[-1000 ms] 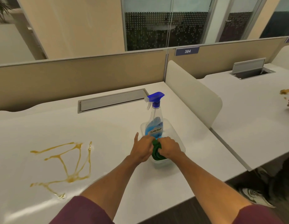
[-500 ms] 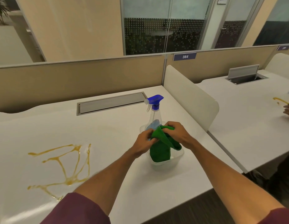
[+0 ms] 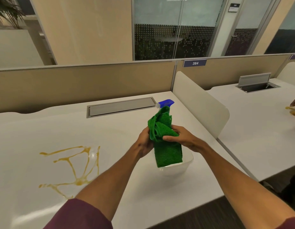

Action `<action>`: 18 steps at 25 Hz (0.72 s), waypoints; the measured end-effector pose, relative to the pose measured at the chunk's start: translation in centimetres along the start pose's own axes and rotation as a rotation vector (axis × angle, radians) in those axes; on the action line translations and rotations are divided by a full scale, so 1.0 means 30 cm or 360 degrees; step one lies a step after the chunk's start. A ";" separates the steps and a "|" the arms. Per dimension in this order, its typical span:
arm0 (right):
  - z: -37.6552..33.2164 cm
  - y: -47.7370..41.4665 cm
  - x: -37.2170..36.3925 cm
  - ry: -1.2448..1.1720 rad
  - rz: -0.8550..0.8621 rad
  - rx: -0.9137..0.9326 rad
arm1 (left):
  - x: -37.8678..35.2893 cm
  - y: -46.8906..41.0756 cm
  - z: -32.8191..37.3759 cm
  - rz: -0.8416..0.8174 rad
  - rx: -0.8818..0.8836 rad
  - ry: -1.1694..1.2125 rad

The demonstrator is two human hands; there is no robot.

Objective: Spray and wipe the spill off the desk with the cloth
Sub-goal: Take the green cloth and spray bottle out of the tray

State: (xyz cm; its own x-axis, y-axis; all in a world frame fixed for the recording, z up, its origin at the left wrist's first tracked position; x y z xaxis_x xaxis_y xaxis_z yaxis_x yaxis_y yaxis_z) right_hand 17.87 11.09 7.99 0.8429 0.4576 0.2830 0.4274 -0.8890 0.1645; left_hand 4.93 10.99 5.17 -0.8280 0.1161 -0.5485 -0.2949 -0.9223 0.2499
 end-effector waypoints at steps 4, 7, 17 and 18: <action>-0.038 -0.047 -0.080 -0.0198 -0.0056 0.0004 | 0.060 0.025 0.013 0.0007 0.0090 0.0146; -0.039 -0.087 -0.151 -0.0121 -0.0159 -0.0060 | 0.128 0.059 0.023 0.0081 0.0150 0.0195; -0.095 -0.228 -0.409 -0.0113 0.0018 -0.0027 | 0.433 0.208 0.127 0.0850 0.0036 0.0019; -0.095 -0.239 -0.431 -0.0131 0.0026 -0.0056 | 0.450 0.223 0.142 0.0876 0.0005 -0.0046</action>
State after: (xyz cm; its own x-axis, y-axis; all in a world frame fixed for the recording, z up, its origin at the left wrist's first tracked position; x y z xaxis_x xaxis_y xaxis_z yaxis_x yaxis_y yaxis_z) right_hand 2.97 11.60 5.85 0.8742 0.4390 0.2077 0.4031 -0.8944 0.1939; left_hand -10.26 7.95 2.84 -0.8732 -0.3729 -0.3138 0.1841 -0.8485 0.4961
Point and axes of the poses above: each hand's wrist, its own y-axis away from the middle knuckle, its own x-axis out of the back of the hand, z = x × y, the point moved 7 cm from there along -y, towards the middle knuckle, and after that the axes turned 1 degree about z, right-handed, at the moved point
